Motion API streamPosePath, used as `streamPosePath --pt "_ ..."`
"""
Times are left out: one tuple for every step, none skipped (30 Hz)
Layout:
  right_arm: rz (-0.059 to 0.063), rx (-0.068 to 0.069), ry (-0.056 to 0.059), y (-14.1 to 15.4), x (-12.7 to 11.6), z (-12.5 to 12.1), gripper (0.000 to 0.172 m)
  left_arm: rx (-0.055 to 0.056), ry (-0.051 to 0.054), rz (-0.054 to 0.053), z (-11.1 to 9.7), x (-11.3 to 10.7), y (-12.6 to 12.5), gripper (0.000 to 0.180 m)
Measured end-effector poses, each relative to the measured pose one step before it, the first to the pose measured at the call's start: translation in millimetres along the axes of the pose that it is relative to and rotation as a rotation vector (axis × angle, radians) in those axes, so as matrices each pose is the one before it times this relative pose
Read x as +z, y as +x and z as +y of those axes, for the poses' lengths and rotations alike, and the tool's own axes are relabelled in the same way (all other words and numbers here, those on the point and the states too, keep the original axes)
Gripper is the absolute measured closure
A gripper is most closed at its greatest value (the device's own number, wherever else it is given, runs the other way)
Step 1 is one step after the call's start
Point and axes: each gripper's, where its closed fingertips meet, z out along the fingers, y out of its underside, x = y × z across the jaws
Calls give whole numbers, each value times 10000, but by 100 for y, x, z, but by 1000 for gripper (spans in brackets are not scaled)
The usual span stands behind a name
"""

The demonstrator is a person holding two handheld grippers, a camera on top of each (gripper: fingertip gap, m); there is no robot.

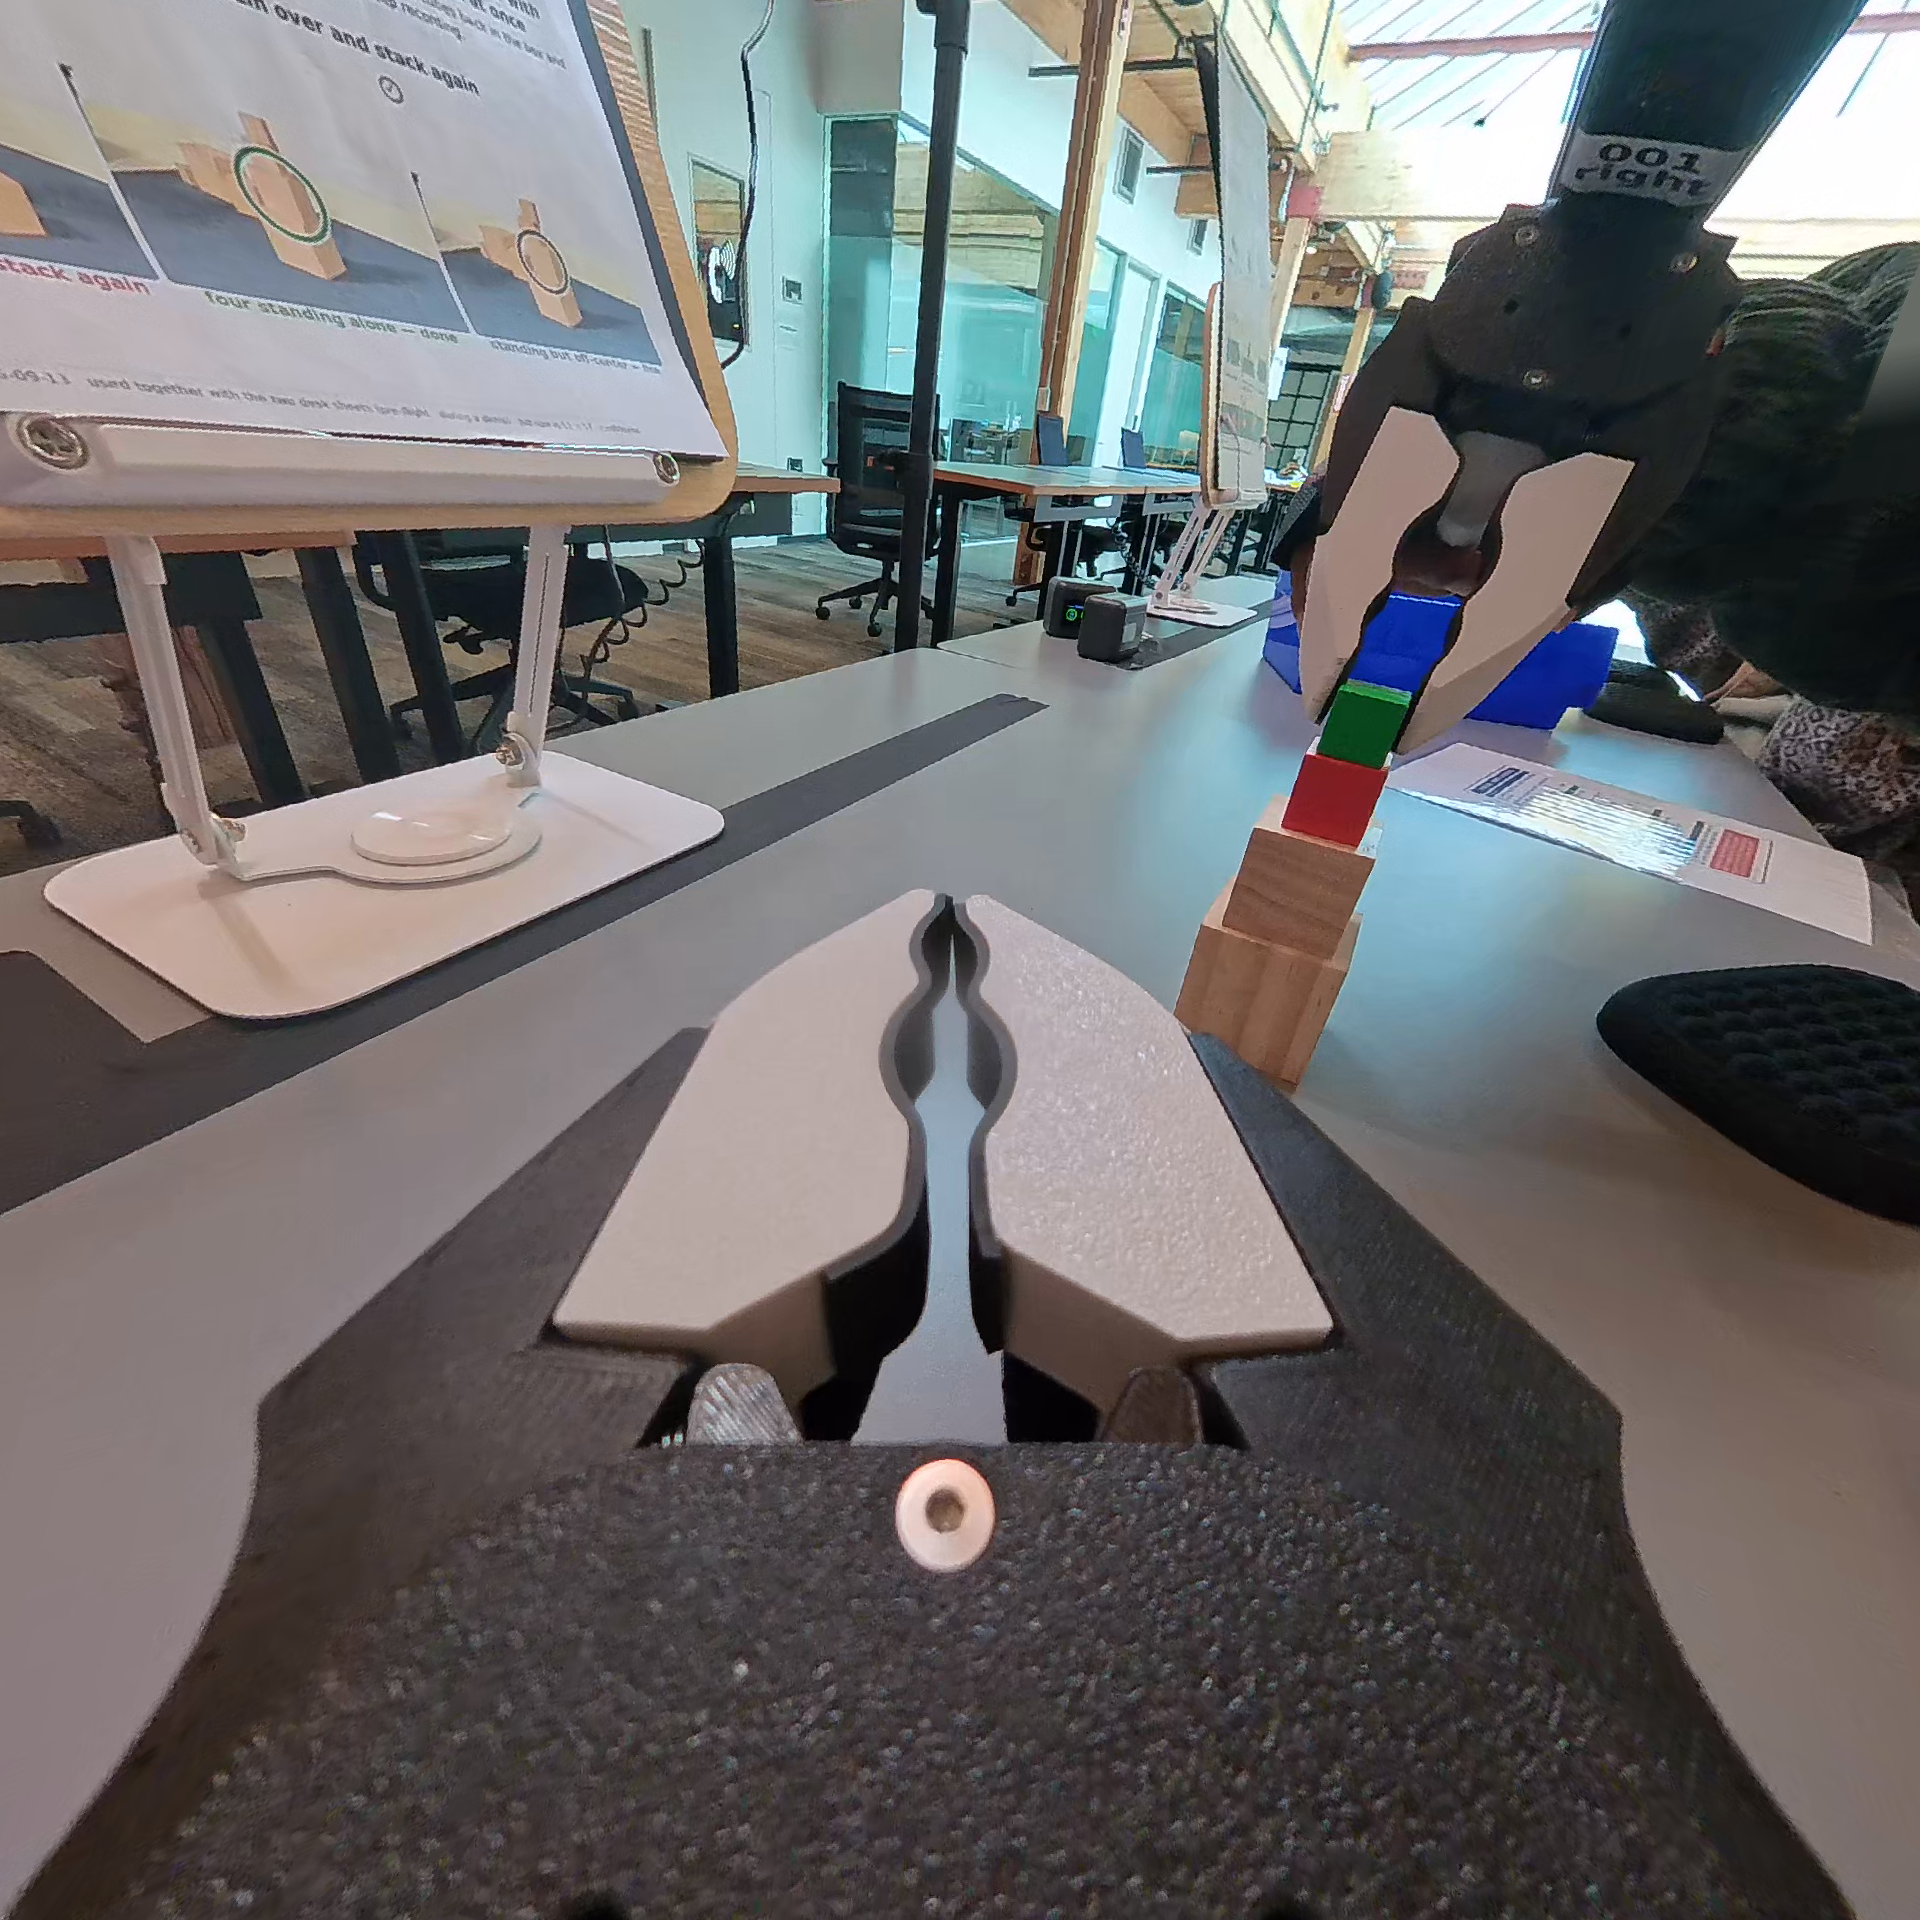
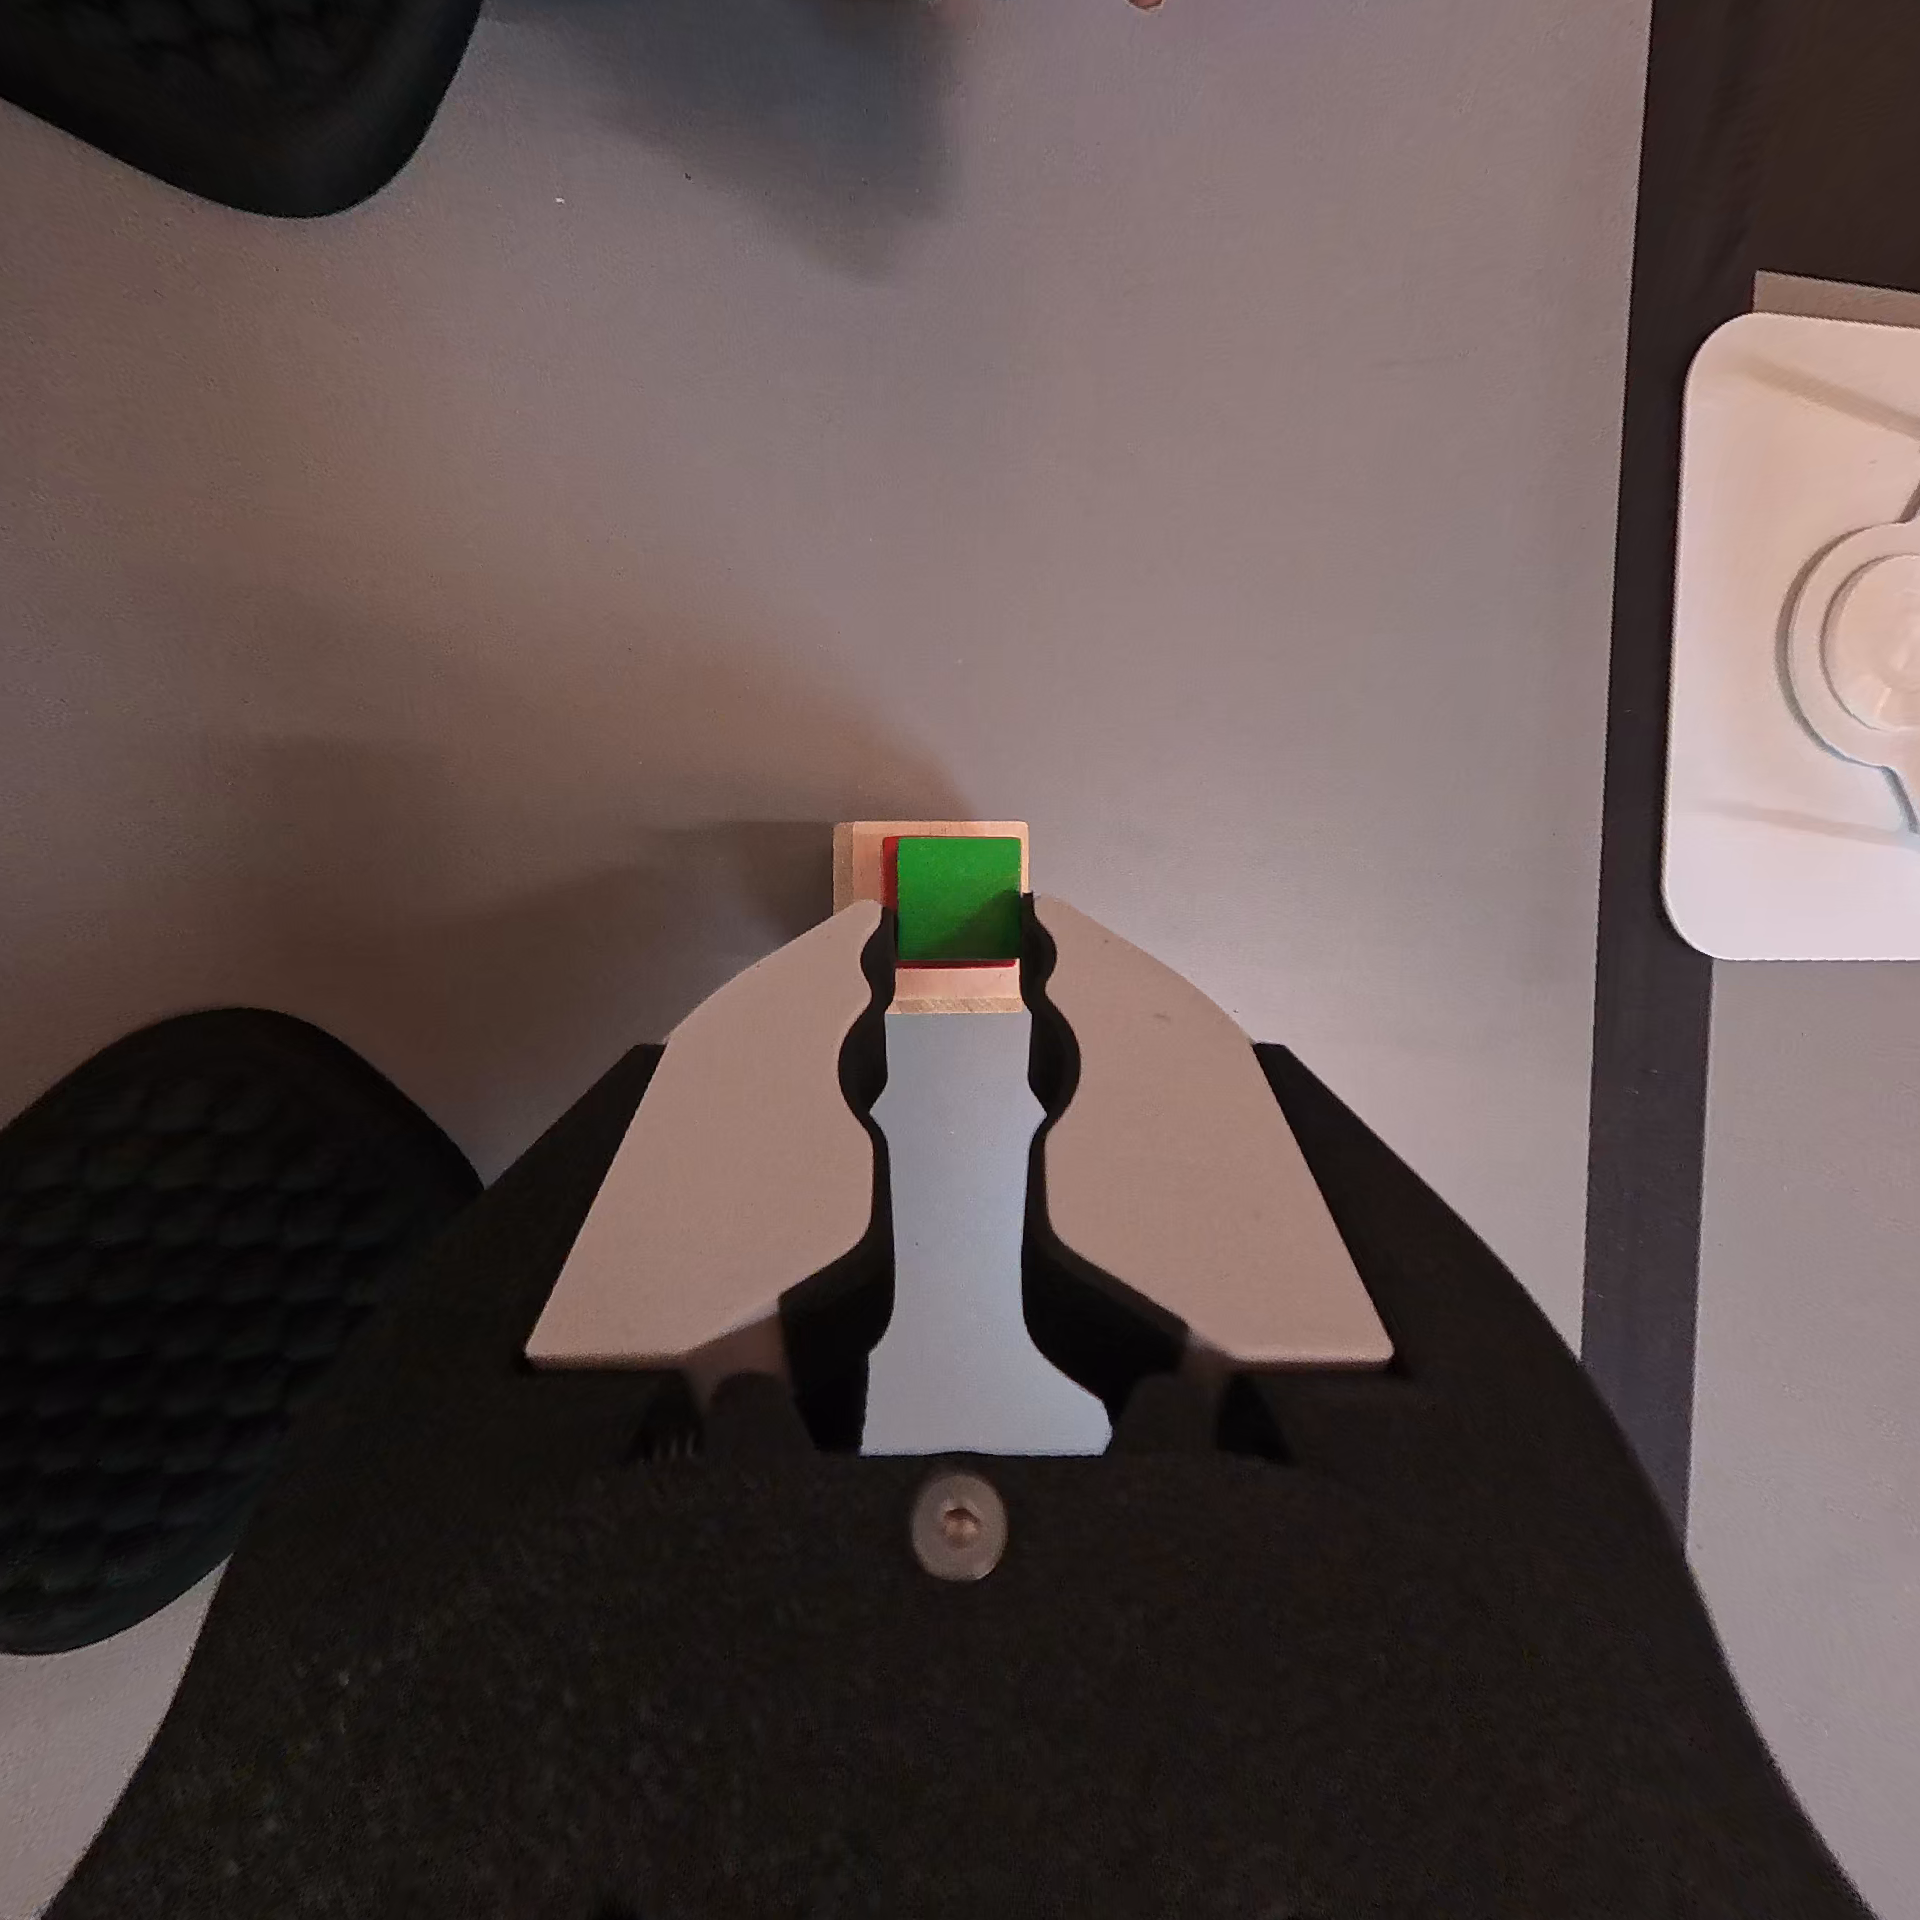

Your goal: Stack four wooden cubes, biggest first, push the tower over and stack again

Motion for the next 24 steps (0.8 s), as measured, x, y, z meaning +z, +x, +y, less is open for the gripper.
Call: streamPosePath --pt "-17 -15 20 -4 9 -15 149 1 -5 -4 6 3 -13 180" --pt "-14 -12 17 -13 2 -6 149 2 -3 -2 5 5 3 180" --pt "-11 -11 12 1 3 -5 149 0 -7 4 20 3 11 180" --pt "-9 -19 10 0 2 -4 149 0 -4 1 14 4 -7 180" --pt "-3 -22 11 0 2 -8 149 1 -4 2 6 11 0 180" --pt "-6 -12 7 -2 0 -1 149 -2 -2 5 3 7 15 180" --pt "-10 -1 1 -3 9 7 149 -2 0 4 9 7 -2 180" --pt "2 -3 -3 15 11 3 149 -1 -7 0 8 2 -6 180" --pt "10 -9 3 30 2 -2 149 -4 0 5 10 0 7 180" --pt "3 -3 9 4 15 -7 148 -3 -2 8 2 5 4 180" --pt "8 3 7 17 5 -7 148 -2 -4 6 5 3 1 180" --pt "14 -2 -5 30 -4 9 147 1 -3 8 5 5 15 180" --pt "15 -9 -11 13 -27 23 145 -1 -5 6 17 4 15 180" --pt "13 -4 13 -2 -54 -14 143 -5 6 7 -8 -4 6 180" --pt "22 10 30 4 -112 -57 142 0 0 5 0 0 7 180" --pt "57 12 28 29 -172 -60 140 5 -1 -3 -8 -7 2 180" --pt "92 10 61 59 -243 -109 139 5 14 -3 -28 -18 -4 180" --pt "145 16 132 80 -320 -223 138 -1 18 -12 -44 -23 -16 180" --pt "207 31 220 130 -420 -347 138 -6 21 -6 -39 -14 -14 180" --pt "280 78 327 177 -504 -479 138 -1 6 -10 -19 -26 -22 180" --pt "401 170 387 332 -551 -508 138 10 -2 -35 -27 -16 -49 180" --pt "488 236 397 431 -587 -423 139 8 14 -46 -39 -26 -67 180" --pt "546 245 454 467 -578 -365 140 -2 -15 -74 -2 -12 -107 180" --pt "630 278 455 547 -561 -197 145 11 -69 -144 78 12 -206 180"
